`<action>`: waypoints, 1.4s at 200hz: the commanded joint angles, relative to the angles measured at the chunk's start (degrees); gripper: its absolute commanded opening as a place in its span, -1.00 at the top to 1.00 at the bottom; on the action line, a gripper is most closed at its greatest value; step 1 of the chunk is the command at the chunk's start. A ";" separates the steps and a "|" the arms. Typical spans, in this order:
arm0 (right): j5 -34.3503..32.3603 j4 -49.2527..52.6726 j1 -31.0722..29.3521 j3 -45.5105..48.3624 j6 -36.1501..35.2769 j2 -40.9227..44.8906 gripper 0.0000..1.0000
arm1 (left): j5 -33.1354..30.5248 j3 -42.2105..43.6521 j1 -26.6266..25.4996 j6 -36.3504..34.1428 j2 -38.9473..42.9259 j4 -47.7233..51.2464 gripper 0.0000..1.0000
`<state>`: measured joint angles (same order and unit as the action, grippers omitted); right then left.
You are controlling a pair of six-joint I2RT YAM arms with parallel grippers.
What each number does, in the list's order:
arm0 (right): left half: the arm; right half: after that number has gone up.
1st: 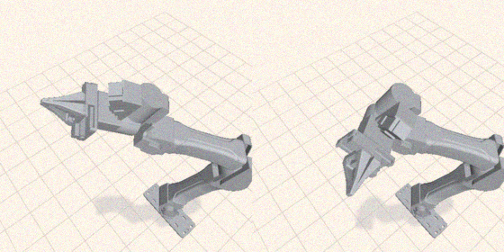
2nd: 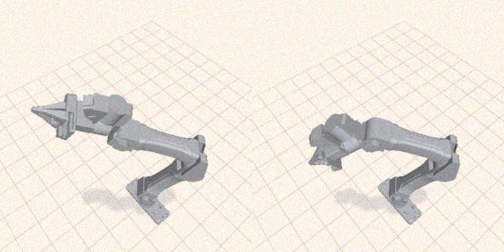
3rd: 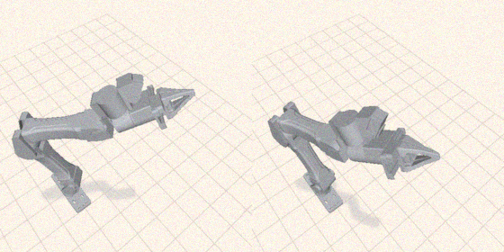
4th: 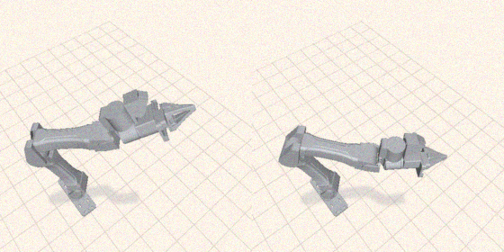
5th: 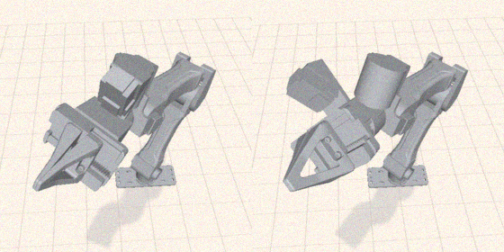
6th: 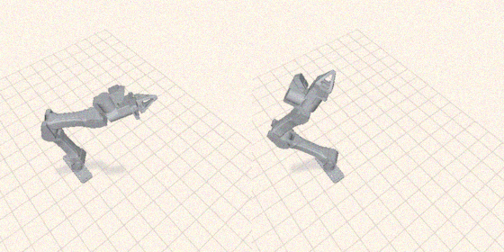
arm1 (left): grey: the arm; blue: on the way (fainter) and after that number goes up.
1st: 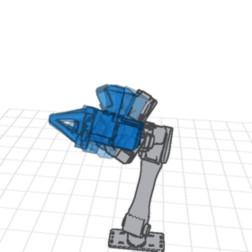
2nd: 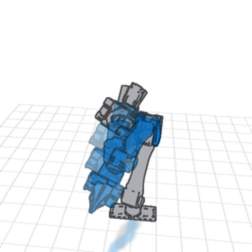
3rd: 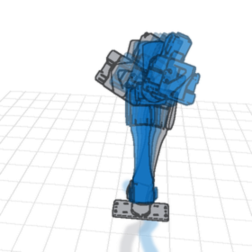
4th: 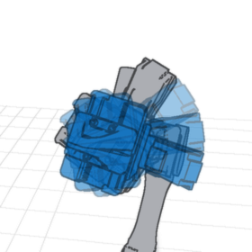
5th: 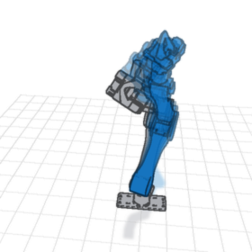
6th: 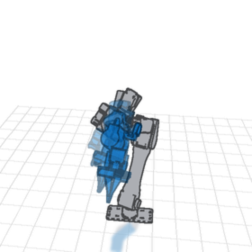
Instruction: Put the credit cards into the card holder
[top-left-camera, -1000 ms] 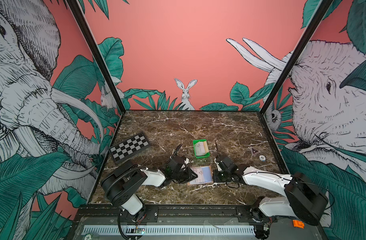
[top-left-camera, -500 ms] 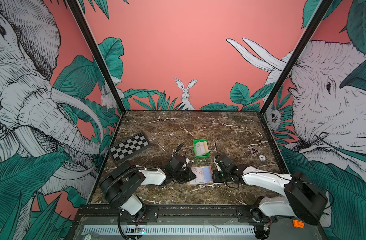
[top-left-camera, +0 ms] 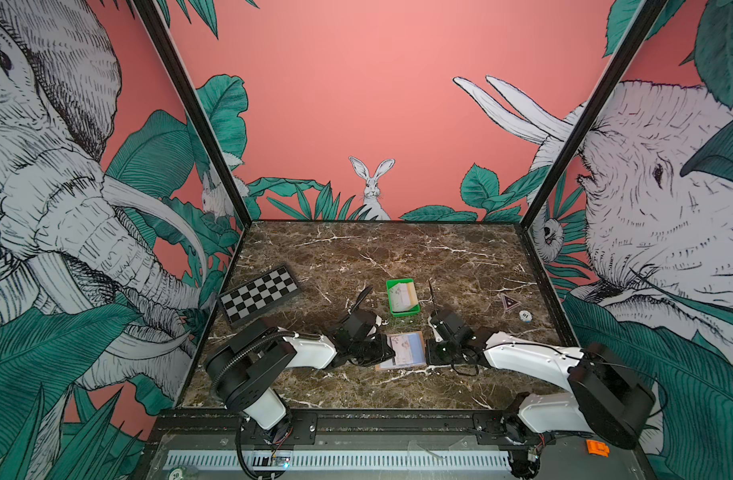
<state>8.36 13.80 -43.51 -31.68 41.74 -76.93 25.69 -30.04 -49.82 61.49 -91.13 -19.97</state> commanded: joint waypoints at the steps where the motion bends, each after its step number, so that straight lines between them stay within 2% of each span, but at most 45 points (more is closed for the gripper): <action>1: -1.06 3.26 -0.53 0.06 -0.59 -1.13 0.86 | -0.14 -0.98 -0.36 0.52 -1.11 -0.87 0.84; 280: -1.17 2.11 -1.49 0.48 0.01 -2.04 0.87 | 1.20 -2.61 -1.95 3.79 -5.87 -8.99 0.82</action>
<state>8.10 13.61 -44.25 -31.79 41.76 -77.21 26.44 -31.90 -51.35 64.53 -96.64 -27.18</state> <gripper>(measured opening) 0.065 0.088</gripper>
